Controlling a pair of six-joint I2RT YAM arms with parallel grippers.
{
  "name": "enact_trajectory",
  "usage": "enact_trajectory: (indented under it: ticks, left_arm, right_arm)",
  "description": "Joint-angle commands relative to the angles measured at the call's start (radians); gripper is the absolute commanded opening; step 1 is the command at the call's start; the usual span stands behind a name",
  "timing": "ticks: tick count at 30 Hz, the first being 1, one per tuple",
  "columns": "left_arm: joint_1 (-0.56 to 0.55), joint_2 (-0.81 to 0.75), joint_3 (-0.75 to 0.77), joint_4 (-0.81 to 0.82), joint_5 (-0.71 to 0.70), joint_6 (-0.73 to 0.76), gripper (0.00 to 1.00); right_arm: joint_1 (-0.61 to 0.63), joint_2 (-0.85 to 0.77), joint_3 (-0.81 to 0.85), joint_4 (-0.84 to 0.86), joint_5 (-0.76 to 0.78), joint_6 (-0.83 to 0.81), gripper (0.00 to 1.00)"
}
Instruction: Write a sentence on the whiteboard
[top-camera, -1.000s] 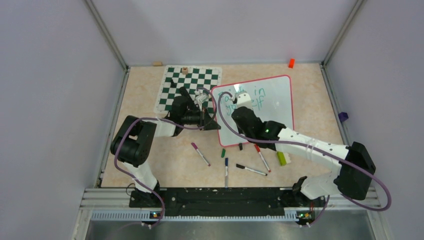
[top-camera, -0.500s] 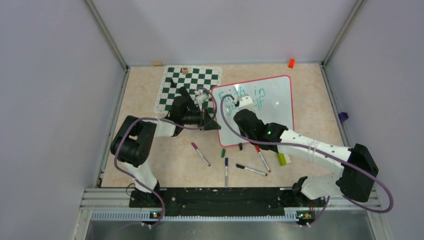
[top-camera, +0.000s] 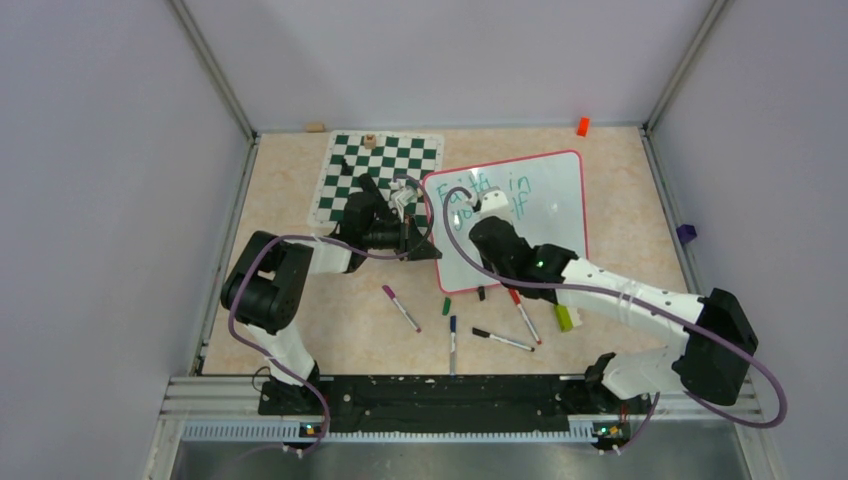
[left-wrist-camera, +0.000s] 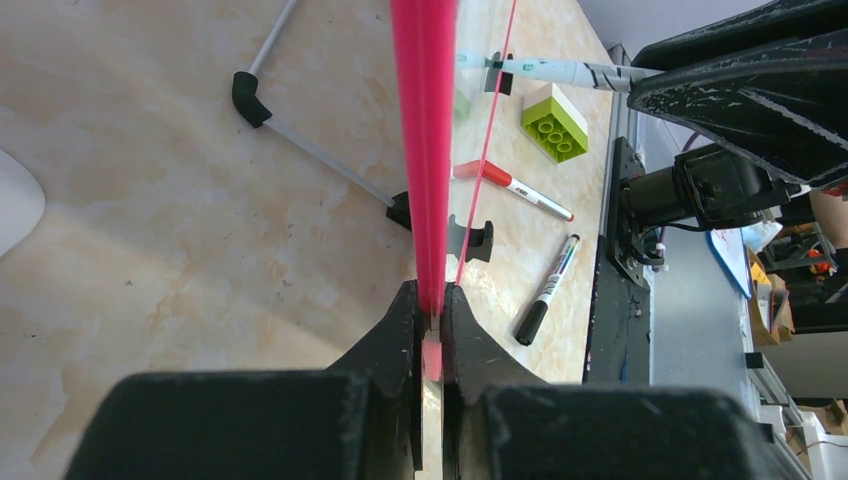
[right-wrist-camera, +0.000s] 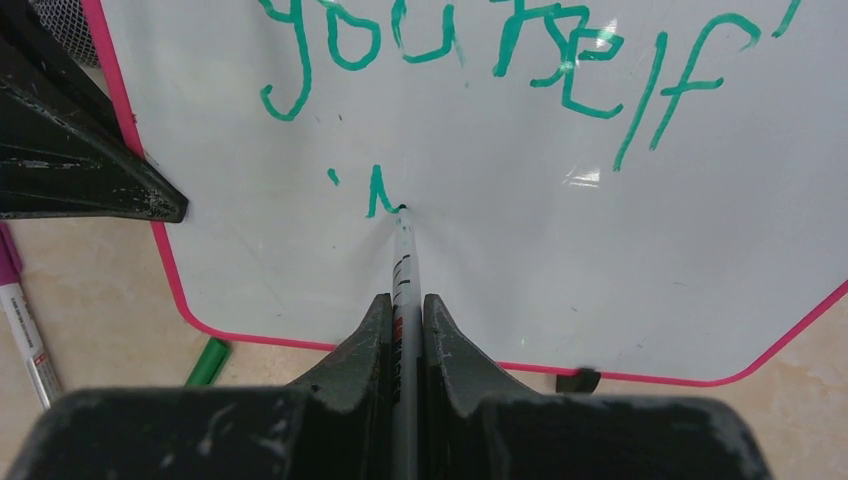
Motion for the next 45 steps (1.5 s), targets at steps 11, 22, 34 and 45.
enact_trajectory:
  ticks: [11, 22, 34, 45]
  left_arm:
    - [-0.005, -0.027, -0.012, 0.013, -0.013, 0.01, 0.0]
    - [-0.005, -0.028, -0.012, 0.013, -0.012, 0.01, 0.0]
    - [-0.005, -0.024, -0.012, 0.013, -0.011, 0.01, 0.0]
    - [-0.006, -0.027, -0.012, 0.013, -0.011, 0.01, 0.0]
  right_arm:
    - [-0.072, 0.015, 0.095, 0.037, 0.003, -0.047, 0.0]
    - [-0.072, -0.139, 0.037, 0.025, -0.199, -0.064, 0.0]
    - [-0.071, -0.038, 0.026, 0.059, -0.259, -0.064, 0.0]
    - [-0.071, -0.004, 0.037, 0.076, -0.234, -0.059, 0.0]
